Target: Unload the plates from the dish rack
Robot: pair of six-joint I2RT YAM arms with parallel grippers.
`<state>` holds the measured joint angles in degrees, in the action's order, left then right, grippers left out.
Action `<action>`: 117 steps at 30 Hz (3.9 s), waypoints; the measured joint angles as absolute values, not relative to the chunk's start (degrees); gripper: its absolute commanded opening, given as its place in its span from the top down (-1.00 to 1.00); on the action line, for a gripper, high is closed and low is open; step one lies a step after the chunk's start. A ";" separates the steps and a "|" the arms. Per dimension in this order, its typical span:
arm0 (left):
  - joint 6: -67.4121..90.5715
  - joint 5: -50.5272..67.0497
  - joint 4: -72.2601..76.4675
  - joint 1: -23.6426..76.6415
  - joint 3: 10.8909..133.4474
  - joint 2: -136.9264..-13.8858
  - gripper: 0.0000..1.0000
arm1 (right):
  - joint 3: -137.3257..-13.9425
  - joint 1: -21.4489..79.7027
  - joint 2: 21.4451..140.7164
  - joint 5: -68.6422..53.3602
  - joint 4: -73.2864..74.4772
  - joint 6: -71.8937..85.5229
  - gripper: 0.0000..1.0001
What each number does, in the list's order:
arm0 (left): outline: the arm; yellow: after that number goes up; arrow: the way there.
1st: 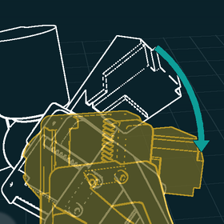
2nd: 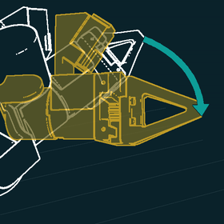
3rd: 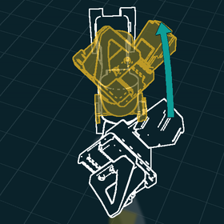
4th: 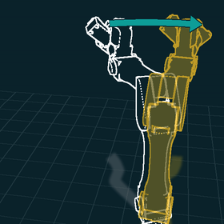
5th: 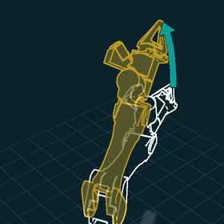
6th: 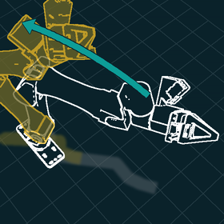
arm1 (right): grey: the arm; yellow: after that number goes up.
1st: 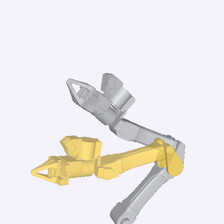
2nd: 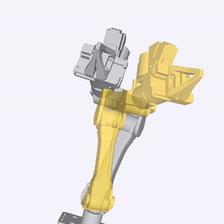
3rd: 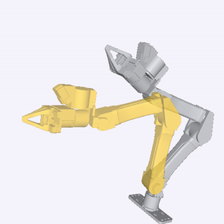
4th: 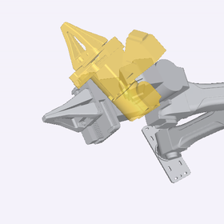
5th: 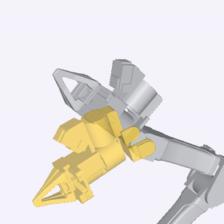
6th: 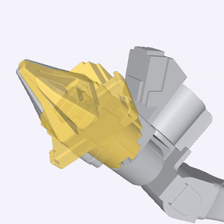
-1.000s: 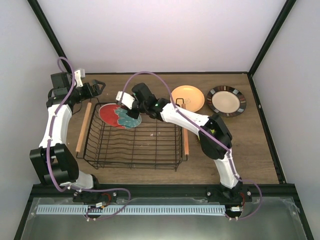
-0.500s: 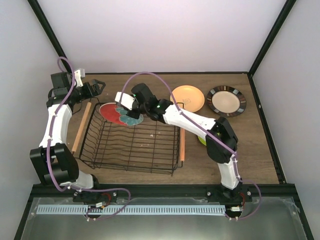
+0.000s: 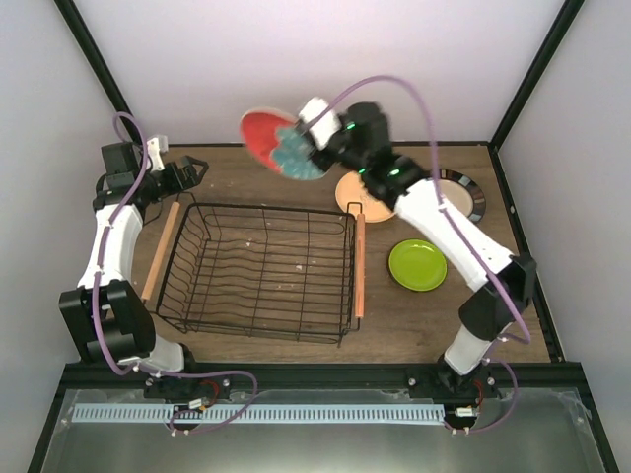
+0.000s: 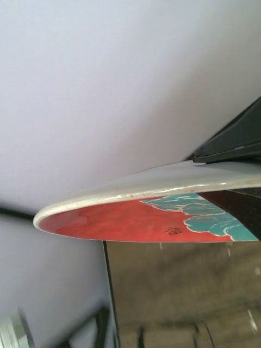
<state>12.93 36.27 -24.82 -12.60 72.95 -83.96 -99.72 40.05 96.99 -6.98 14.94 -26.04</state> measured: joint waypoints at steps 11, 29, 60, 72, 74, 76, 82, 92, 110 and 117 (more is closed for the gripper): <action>13.54 36.49 -24.73 -12.60 72.95 -84.90 -1.00 | -102.06 -0.21 96.20 -7.68 21.87 6.68 0.99; 12.93 36.10 -25.39 -12.60 72.95 -84.68 -1.00 | -71.07 -18.85 98.70 -19.57 19.14 37.21 0.99; 11.81 35.05 -25.80 -12.60 72.95 -85.14 -1.00 | -74.61 -21.67 108.90 -20.05 20.75 38.02 -0.21; 11.99 35.20 -25.71 -12.60 72.95 -87.20 -1.00 | -79.99 -21.56 111.18 -16.12 28.38 34.00 -0.26; 11.99 35.20 -25.54 -12.60 72.95 -87.20 -1.00 | -80.29 -21.54 111.31 -15.86 28.82 33.28 -0.26; 11.99 35.22 -25.39 -12.60 72.95 -87.22 -1.00 | -80.88 -21.50 111.61 -15.77 29.43 32.69 -0.26; 12.03 35.22 -25.21 -12.60 72.95 -87.39 -1.00 | -83.61 -20.10 113.60 -14.55 31.07 31.29 -0.27; 12.01 35.18 -25.10 -12.60 72.95 -87.48 -1.00 | -84.73 -18.46 114.37 -9.69 32.23 29.30 -0.35; 12.08 35.20 -24.69 -12.60 72.55 -87.48 -1.00 | -84.60 -18.28 111.28 -4.99 35.90 26.81 -0.55; 12.21 35.20 -24.56 -12.60 71.96 -87.35 -1.00 | -83.81 -13.98 97.80 -8.95 35.51 29.67 -0.45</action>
<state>12.21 35.20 -24.56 -12.60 71.96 -87.35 -83.81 -13.98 97.80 -8.95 35.51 29.67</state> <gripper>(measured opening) 0.998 0.763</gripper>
